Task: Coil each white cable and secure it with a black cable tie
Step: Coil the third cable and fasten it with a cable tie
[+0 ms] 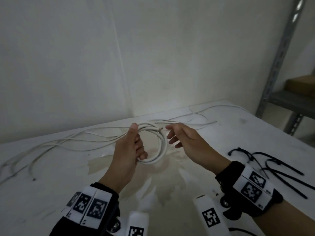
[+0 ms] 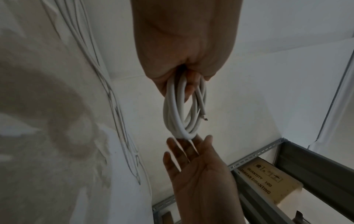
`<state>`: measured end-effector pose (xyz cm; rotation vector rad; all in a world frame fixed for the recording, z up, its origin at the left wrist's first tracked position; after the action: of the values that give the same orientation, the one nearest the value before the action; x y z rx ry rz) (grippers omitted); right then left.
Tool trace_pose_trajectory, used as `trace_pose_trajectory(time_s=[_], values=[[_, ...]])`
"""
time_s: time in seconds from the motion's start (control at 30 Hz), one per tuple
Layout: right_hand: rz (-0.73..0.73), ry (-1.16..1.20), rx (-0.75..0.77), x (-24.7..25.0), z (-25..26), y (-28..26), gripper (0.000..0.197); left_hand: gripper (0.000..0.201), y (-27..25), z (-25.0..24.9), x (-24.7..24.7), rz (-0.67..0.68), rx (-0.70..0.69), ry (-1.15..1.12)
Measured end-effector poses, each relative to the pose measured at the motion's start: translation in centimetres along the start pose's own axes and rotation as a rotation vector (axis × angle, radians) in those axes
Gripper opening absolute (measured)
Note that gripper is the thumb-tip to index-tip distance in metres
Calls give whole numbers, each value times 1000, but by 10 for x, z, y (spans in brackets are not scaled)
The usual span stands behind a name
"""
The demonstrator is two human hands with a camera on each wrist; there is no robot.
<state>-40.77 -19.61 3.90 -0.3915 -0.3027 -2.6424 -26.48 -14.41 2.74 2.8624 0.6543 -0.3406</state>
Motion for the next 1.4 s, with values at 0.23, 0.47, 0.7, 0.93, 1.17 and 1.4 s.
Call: trace_pose_trajectory(time_s=[0.23, 0.47, 0.7, 0.93, 1.17, 1.4], values=[[-63, -394, -164, 65, -54, -22, 28, 42, 1, 30, -33, 36, 46, 42], [-236, -795, -443, 164, -113, -32, 40, 43, 2, 41, -43, 43, 73, 43], [-81, -933, -829, 187, -156, -60, 78, 42, 3, 42, -47, 64, 67, 39], [-79, -926, -802, 175, -152, -58, 53, 42, 2, 43, -48, 70, 65, 31], [-115, -1040, -730, 153, -140, -28, 37, 41, 0, 36, -33, 57, 49, 21], [-148, -1070, -656, 131, -120, -4, 12, 41, -3, 22, -15, 52, 9, 42]])
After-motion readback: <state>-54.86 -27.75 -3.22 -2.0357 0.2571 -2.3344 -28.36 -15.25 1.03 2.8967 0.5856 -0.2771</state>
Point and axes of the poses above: each hand's wrist, its own y-axis towards the middle knuckle, its own x-axis out of the back of the hand, z = x × y, the point moved 9 cm from there along y, towards the middle knuckle, and after that the axes turned 6 degrees about -x, right-handed, at the moved point
